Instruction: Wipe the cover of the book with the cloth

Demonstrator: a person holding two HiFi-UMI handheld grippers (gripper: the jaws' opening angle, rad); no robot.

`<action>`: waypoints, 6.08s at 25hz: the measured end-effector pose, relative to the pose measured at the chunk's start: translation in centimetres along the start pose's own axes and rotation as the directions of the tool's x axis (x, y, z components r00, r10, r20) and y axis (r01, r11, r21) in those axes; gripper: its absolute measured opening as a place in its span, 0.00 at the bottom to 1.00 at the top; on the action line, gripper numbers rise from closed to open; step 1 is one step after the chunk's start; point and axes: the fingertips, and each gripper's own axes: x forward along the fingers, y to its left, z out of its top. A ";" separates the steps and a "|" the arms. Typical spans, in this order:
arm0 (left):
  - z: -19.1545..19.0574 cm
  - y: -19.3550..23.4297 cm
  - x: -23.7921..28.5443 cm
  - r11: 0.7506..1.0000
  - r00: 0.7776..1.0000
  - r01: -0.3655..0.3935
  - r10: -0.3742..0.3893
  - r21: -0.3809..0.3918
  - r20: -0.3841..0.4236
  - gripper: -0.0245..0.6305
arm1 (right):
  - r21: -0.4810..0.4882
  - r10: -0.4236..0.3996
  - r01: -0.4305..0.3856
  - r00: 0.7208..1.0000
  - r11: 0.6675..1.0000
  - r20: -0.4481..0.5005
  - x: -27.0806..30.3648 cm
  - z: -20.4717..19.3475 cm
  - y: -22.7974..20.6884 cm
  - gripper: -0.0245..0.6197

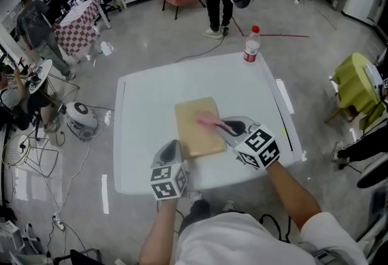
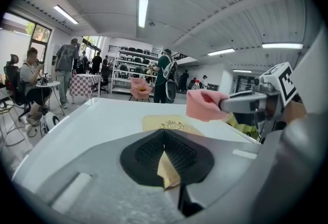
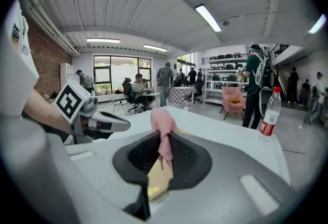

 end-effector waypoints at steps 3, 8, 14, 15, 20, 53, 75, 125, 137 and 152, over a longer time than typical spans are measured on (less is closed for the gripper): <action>0.4 1.0 0.2 1.000 1.000 0.000 0.000 0.002 0.001 0.05 | -0.023 -0.034 0.035 0.999 0.999 0.032 1.4 2.7 -1.3 0.09; 0.9 2.6 0.6 1.000 1.000 0.001 -0.001 0.008 0.002 0.05 | -0.105 -0.080 0.084 0.996 0.991 0.039 5.8 5.4 -3.1 0.09; 0.8 4.6 0.9 1.000 1.000 -0.005 0.005 0.007 -0.001 0.05 | -0.168 -0.080 0.072 0.996 0.983 -0.041 11.7 4.7 -3.8 0.09; 0.8 4.8 1.0 1.000 1.000 -0.005 0.005 0.006 -0.003 0.05 | -0.171 -0.074 0.063 0.995 0.983 -0.063 12.5 4.2 -3.7 0.09; 0.5 5.3 1.2 1.000 1.000 -0.003 0.003 -0.001 -0.016 0.05 | -0.173 -0.031 0.003 0.986 0.985 -0.163 15.0 1.3 -2.6 0.09; -1.1 2.6 -1.3 0.999 0.999 -0.030 0.029 -0.023 -0.024 0.05 | -0.143 0.304 -0.363 0.897 0.921 -0.321 5.0 -7.3 9.4 0.09; 0.3 8.0 0.4 0.998 0.999 -0.044 0.043 -0.046 -0.019 0.04 | -0.396 0.141 -0.215 0.968 0.893 -0.208 15.6 5.0 3.6 0.09; -0.2 7.7 -2.6 0.990 0.994 -0.112 0.113 -0.084 0.008 0.05 | -0.299 0.407 -0.570 0.788 0.765 -0.461 9.2 -5.7 15.3 0.09; 3.4 4.3 -1.8 0.997 0.996 -0.062 0.065 -0.048 0.065 0.05 | -0.152 0.260 -0.278 0.957 0.948 -0.132 6.2 0.9 7.8 0.09; 6.4 -0.5 -0.5 1.000 0.995 0.030 -0.030 0.006 0.098 0.05 | 0.144 -0.144 0.118 0.971 0.983 0.191 -2.6 5.0 -2.4 0.09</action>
